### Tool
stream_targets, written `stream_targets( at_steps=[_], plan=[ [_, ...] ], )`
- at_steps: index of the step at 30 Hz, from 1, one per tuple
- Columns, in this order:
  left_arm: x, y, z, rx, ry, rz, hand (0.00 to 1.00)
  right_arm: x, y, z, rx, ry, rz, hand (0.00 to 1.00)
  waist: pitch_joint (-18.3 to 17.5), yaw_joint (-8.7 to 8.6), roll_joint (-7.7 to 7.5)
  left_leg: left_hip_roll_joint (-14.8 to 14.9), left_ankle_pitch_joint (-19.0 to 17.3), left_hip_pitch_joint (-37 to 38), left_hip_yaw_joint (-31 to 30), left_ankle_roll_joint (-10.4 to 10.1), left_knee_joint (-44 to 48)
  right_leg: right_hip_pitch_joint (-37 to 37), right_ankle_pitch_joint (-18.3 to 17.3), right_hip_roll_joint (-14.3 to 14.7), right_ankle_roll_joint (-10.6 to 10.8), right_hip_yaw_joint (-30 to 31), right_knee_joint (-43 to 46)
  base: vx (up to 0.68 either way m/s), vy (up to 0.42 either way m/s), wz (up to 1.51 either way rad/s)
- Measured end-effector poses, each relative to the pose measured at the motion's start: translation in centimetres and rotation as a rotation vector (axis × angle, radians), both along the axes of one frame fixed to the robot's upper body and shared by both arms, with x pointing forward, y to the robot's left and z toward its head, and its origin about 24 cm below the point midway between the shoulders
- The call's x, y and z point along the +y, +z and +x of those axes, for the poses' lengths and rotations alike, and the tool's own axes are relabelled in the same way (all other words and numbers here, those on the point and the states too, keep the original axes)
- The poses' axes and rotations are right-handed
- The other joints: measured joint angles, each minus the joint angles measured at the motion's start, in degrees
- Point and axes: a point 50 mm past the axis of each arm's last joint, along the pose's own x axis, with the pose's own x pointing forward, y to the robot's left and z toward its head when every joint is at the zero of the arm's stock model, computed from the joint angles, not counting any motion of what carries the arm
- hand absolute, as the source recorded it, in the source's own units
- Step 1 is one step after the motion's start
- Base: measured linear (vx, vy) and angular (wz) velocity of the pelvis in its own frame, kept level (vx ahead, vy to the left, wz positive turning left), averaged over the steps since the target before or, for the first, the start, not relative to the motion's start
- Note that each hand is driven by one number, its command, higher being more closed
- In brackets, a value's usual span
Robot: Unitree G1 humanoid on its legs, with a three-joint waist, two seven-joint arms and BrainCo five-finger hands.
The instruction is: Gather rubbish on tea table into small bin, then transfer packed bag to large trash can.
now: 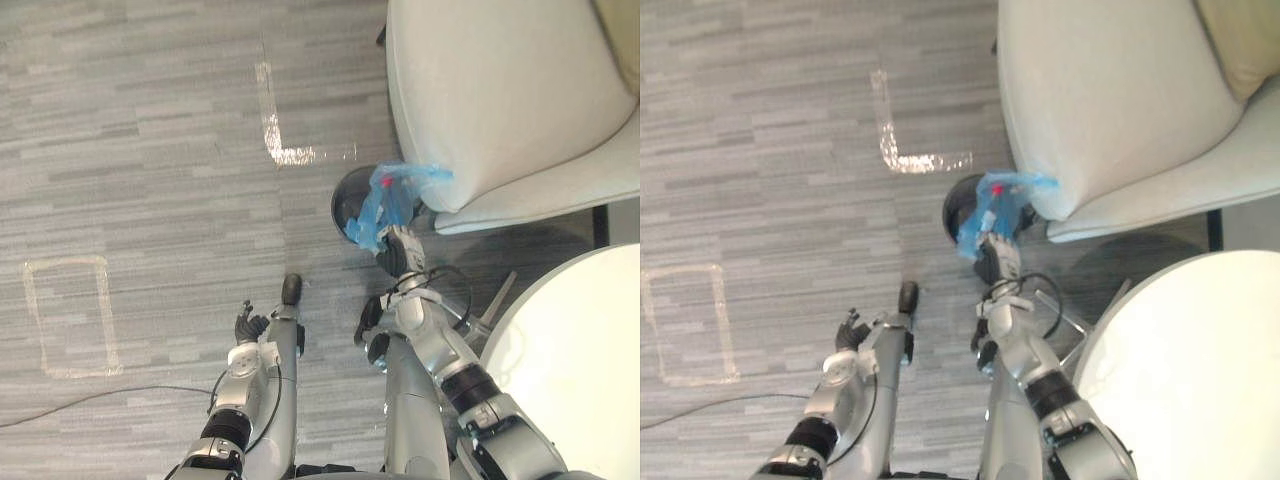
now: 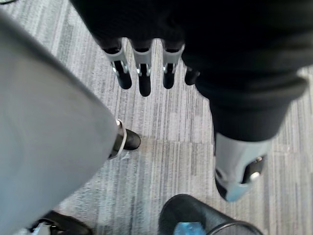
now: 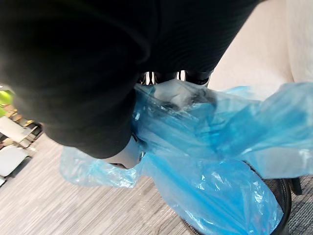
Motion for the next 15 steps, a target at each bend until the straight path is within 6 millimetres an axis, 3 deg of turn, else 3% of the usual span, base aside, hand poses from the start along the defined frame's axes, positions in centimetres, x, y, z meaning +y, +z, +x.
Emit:
stream_targets(
  at_steps=[2,8,15],
  plan=[
    [0.2,-1.2,-1.5,0.059,-0.019,0.013,0.0,0.5,-1.4,-1.5,0.055,0.028,0.026,1.0,-1.6,-0.09,-0.71,0.0,0.0,5.2,0.2,-0.1,-2.4,5.0,-0.1,0.2,0.2,-0.2,-2.3,0.09,-0.034,0.01],
    [0.1,-3.4,-4.7,0.19,-0.066,0.045,0.0,1.6,-2.4,-3.8,0.106,0.086,0.114,1.0,-8.0,-0.58,-2.07,0.5,0.2,13.8,1.0,-0.2,-7.5,13.8,1.0,1.4,1.0,-0.2,-8.9,0.12,-0.009,-0.06],
    [0.2,-4.8,-6.9,0.282,-0.138,0.095,0.0,1.3,-3.4,-4.5,0.173,0.102,0.149,1.0,-12.8,-2.08,-1.79,0.5,3.7,23.4,1.6,0.3,-17.9,24.5,7.3,3.4,2.5,0.5,-23.6,0.11,0.04,-0.1]
  ],
)
